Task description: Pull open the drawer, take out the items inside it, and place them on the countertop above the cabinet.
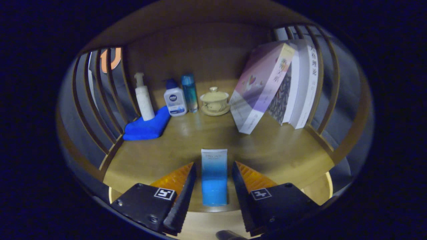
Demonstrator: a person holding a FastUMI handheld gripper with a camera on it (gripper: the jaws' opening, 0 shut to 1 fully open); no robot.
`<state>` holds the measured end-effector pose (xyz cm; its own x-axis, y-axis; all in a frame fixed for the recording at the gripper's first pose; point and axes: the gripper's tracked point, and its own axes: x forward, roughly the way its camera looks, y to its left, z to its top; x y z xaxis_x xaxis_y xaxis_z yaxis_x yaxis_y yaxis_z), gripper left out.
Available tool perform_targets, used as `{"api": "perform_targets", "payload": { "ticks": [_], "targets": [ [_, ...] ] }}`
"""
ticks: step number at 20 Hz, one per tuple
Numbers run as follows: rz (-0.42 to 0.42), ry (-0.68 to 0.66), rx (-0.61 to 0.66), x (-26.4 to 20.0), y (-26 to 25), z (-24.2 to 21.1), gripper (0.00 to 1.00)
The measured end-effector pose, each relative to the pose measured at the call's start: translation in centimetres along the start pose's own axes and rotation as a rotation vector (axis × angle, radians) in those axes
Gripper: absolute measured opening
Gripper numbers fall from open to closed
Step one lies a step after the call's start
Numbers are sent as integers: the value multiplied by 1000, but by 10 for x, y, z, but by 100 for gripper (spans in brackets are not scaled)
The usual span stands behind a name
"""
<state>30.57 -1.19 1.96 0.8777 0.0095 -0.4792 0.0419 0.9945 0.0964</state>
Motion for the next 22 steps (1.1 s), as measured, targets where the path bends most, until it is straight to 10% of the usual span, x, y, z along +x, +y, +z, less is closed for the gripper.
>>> {"api": "perform_targets", "payload": {
  "ticks": [9,22],
  "targets": [
    [108,-351,-121,-113,33,47,100],
    [192,-641,-173,-279,37,-40,99]
  ]
}}
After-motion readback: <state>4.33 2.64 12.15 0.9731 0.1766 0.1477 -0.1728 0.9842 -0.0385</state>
